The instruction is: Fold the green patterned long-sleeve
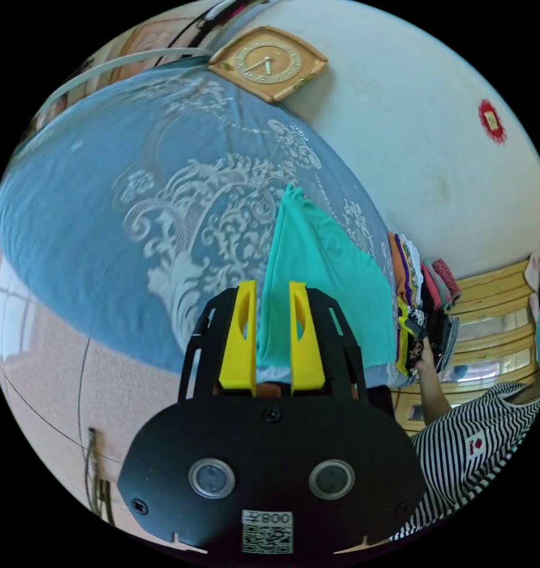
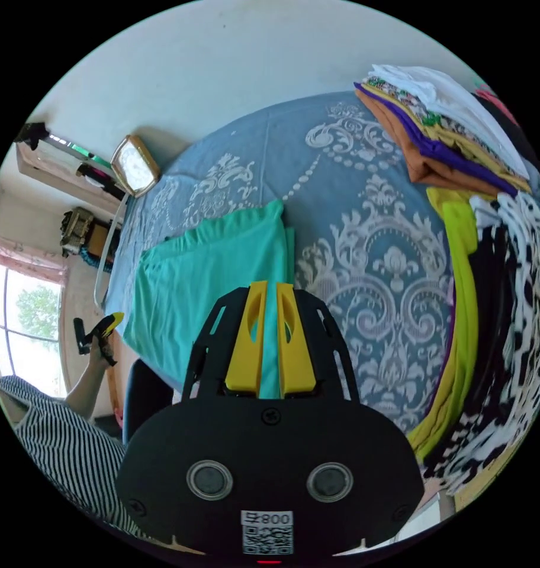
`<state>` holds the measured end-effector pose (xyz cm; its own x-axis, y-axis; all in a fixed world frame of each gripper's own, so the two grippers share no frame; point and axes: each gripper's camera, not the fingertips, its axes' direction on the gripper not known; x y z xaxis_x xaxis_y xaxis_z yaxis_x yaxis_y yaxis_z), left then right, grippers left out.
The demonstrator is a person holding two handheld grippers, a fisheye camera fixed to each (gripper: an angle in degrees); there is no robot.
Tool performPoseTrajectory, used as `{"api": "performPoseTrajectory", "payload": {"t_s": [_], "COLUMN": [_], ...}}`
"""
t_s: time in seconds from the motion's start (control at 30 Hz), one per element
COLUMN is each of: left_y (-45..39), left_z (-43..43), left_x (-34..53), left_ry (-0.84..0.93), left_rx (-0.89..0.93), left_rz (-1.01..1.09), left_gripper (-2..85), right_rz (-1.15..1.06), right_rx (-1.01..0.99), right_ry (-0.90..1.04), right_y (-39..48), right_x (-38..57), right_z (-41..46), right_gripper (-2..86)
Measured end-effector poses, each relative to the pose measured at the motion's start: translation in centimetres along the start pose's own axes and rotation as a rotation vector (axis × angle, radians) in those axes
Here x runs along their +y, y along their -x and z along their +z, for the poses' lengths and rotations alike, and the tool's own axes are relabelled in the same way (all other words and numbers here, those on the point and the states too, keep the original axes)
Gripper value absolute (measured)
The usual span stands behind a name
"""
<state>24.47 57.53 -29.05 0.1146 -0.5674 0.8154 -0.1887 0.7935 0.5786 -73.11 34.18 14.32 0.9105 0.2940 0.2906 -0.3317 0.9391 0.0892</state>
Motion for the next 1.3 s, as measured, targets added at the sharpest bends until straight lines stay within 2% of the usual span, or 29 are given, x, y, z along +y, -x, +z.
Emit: {"api": "performPoseTrajectory", "payload": {"t_s": [0.17, 0.33, 0.57, 0.73, 0.9, 1.1, 1.2, 1.3], "left_y": [2.7, 3.1, 2.3, 1.1, 0.0, 0.9, -0.5, -2.1], "left_z": [-0.3, 1.0, 0.4, -1.7, -3.2, -0.9, -2.3, -4.5], "left_x": [4.7, 6.1, 7.0, 7.4, 8.1, 10.5, 11.6, 12.6], "left_ry": [0.069, 0.119, 0.13, 0.105, 0.108, 0.153, 0.095, 0.052], "left_rx": [0.08, 0.115, 0.123, 0.158, 0.142, 0.157, 0.16, 0.073], "left_rz": [-0.068, -0.078, -0.074, -0.039, -0.005, -0.15, -0.151, -0.152], "left_gripper": [9.5, 7.7, 4.0, 3.3, 3.0, 3.1, 3.3, 3.5], "right_rz": [0.083, 0.153, 0.165, 0.158, 0.048, 0.09, 0.123, 0.168], "right_rx": [-0.108, -0.203, -0.229, -0.341, -0.285, -0.236, -0.266, -0.202], "right_ry": [0.073, 0.037, 0.049, 0.08, 0.114, 0.241, 0.176, 0.136], "right_y": [-3.4, -6.0, -7.1, -8.0, -7.4, -8.0, -8.2, -8.7], "right_x": [7.3, 12.6, 15.5, 16.5, 16.8, 17.6, 18.6, 19.9], "right_z": [0.5, 0.8, 3.1, 3.9, 1.7, 6.0, 5.4, 4.2], "right_gripper": [5.1, 6.0, 6.1, 2.2, 1.2, 1.0, 0.9, 0.6]}}
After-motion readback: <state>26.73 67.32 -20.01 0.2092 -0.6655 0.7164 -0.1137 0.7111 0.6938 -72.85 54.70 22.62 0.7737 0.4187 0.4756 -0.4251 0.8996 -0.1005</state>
